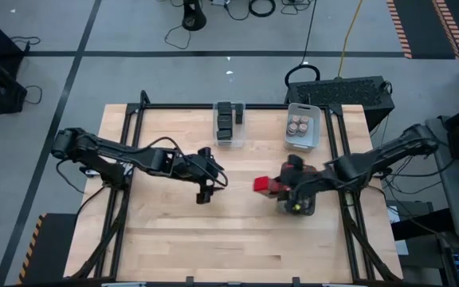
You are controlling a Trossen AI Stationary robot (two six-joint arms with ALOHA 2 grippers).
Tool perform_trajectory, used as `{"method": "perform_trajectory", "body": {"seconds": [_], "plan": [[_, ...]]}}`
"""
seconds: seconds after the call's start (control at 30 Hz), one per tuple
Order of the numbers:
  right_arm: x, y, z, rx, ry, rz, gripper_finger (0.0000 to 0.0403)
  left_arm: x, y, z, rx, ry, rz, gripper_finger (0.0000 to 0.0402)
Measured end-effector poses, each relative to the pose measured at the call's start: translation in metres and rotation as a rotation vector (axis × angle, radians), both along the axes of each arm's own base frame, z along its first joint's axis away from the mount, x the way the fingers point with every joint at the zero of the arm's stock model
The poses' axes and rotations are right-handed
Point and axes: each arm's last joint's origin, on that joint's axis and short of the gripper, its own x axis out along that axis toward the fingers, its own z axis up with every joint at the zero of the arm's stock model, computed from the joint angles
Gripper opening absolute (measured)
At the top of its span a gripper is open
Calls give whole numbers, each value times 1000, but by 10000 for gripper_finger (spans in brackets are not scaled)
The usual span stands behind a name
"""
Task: Sort spices by type
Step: Put the red seasoning can into the black transparent bin
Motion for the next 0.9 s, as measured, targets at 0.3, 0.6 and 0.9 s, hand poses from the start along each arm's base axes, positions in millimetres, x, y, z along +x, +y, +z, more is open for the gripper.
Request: {"method": "perform_trajectory", "body": {"seconds": [0.3, 0.6, 0.9], "plan": [[-62, 4, -40, 122, 34, -120, 153, -4, 1, 6, 26, -17, 17, 326], [-74, 7, -71, 134, 23, -117, 156, -1, 2, 0, 43, 1, 38, 326], [-71, 9, -83, 80, 102, -153, 155, -1, 2, 0, 39, -2, 42, 326]]}}
